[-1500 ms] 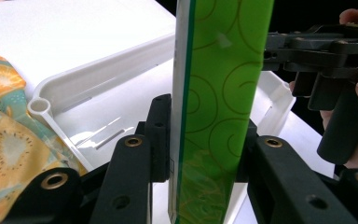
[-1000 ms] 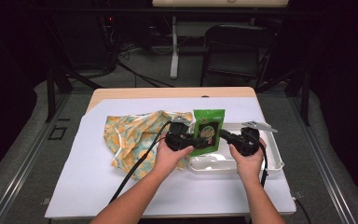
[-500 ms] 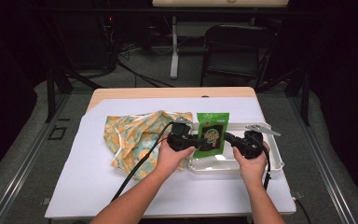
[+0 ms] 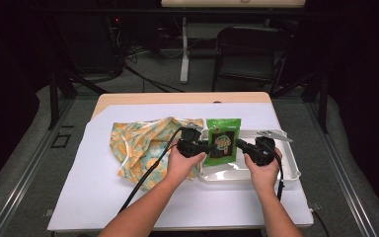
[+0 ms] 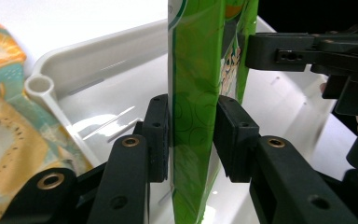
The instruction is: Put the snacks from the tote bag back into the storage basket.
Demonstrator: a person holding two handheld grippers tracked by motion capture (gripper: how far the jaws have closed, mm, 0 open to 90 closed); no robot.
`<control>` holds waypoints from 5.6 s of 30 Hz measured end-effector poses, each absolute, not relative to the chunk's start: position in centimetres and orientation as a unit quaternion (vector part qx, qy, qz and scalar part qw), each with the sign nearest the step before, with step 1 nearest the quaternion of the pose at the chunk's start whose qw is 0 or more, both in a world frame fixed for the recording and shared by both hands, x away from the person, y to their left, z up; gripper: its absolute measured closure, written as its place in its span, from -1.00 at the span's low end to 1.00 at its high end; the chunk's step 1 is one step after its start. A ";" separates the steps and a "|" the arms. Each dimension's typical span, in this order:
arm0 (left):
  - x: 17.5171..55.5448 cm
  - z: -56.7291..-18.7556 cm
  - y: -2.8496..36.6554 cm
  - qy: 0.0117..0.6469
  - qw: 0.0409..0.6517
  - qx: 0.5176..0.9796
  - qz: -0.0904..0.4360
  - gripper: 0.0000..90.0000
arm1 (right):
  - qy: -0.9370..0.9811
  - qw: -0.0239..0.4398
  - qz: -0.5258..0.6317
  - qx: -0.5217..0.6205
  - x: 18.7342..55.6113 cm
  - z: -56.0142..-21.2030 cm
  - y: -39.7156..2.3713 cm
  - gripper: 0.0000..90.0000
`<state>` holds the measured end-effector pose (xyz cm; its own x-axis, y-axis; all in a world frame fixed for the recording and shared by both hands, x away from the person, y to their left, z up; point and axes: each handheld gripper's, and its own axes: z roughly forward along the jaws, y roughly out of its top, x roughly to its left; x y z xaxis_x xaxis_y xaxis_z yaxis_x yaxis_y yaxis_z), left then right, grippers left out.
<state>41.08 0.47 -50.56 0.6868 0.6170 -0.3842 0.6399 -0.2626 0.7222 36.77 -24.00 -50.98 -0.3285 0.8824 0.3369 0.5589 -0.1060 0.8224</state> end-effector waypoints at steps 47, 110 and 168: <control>41.9 -51.5 0.6 0.387 0.453 0.803 0.009 0.61 | 0.676 0.101 0.482 0.548 39.4 -52.9 -23.5 0.43; 42.1 -51.3 1.8 0.420 0.436 0.794 0.047 0.33 | 0.651 0.123 0.453 0.597 39.8 -52.4 -23.3 1.00; 35.4 -48.0 14.6 0.395 0.446 0.790 0.142 0.23 | 0.729 0.126 0.494 0.456 36.3 -49.6 -17.0 0.45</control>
<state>35.36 14.58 -47.96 0.6475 0.7511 -0.1284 0.4981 -0.2897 0.8173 36.26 -16.96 -49.57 -0.5521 0.7901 0.2663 0.5407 0.0962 0.8357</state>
